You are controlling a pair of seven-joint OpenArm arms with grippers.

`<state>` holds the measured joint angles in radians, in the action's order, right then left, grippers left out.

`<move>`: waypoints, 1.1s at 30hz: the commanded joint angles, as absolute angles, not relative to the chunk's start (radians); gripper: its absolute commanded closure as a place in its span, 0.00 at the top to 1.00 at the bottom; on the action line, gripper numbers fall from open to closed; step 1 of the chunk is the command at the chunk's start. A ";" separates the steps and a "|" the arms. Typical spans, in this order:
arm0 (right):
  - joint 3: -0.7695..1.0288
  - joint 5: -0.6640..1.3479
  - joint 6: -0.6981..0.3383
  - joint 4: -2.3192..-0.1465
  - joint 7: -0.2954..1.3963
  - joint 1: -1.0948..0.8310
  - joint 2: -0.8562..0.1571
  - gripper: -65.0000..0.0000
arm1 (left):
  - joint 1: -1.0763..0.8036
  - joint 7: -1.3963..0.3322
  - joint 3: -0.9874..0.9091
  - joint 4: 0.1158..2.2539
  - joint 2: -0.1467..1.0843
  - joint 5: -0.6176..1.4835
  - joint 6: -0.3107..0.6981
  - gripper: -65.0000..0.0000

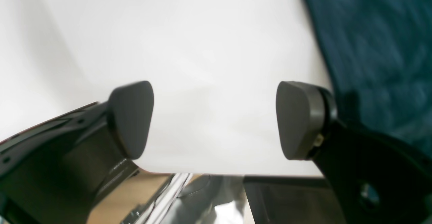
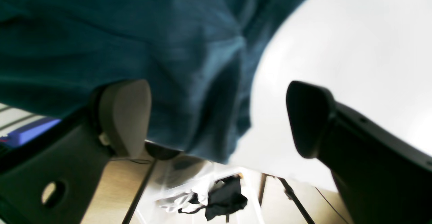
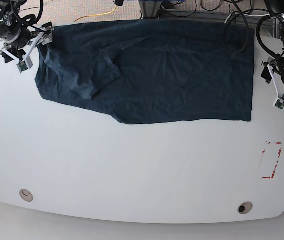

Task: Layout the t-shirt on the table in an organized manner, then fold the t-shirt properly
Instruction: 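Slide the right gripper along the shirt's side edge and pinch the fabric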

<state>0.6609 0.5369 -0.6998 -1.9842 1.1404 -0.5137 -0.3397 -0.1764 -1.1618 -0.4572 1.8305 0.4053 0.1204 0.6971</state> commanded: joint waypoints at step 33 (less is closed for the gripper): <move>0.389 0.547 -0.698 -1.287 1.081 0.165 -0.470 0.95 | -0.018 -1.150 -0.265 1.833 0.392 0.120 0.688 0.81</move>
